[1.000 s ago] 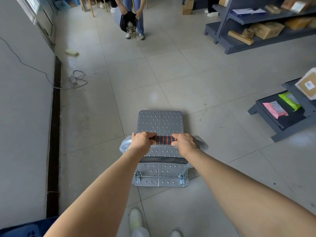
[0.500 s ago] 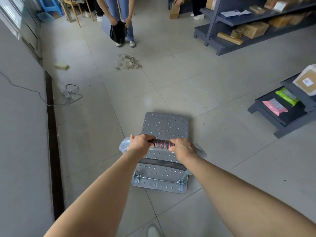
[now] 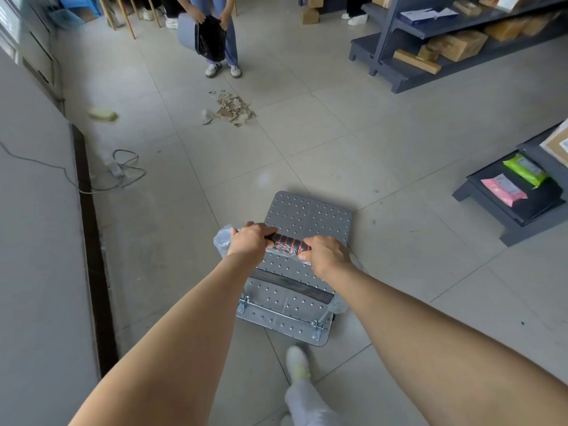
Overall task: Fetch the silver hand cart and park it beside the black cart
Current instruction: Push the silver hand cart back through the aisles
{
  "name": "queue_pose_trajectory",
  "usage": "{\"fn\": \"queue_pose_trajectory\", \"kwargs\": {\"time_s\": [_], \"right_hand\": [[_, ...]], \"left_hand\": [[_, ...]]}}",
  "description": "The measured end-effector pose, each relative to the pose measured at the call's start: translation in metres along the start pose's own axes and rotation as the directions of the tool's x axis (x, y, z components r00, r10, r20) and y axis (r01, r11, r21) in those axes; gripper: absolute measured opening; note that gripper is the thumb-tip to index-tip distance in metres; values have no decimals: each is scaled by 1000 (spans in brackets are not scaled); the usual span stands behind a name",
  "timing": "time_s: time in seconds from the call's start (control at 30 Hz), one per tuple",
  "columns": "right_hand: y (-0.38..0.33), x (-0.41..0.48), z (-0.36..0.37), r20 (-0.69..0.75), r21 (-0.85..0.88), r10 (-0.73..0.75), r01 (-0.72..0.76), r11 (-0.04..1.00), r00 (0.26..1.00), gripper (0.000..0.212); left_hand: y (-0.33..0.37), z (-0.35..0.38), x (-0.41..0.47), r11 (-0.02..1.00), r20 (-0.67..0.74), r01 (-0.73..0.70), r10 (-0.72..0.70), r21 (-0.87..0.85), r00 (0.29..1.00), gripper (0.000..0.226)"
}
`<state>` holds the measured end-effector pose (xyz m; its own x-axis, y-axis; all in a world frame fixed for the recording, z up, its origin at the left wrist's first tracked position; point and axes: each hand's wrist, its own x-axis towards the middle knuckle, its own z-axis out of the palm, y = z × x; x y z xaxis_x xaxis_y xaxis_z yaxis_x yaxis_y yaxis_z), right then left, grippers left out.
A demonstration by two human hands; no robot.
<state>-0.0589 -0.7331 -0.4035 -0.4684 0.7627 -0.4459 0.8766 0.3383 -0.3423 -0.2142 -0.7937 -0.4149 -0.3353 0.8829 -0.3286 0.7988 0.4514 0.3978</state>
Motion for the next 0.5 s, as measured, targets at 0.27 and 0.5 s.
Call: {"fn": "queue_pose_trajectory", "kwargs": {"time_s": [0.27,0.5], "right_hand": [[-34,40,-8,7,37,37,-37,999,999,28],[-55,73,-22,17,70,56,-57,996,998,23]], "left_hand": [[-31,-27,51,996,37,-54,51,69,998,32],[-40,-55,89,999,44,-50,49,19,998,35]]}}
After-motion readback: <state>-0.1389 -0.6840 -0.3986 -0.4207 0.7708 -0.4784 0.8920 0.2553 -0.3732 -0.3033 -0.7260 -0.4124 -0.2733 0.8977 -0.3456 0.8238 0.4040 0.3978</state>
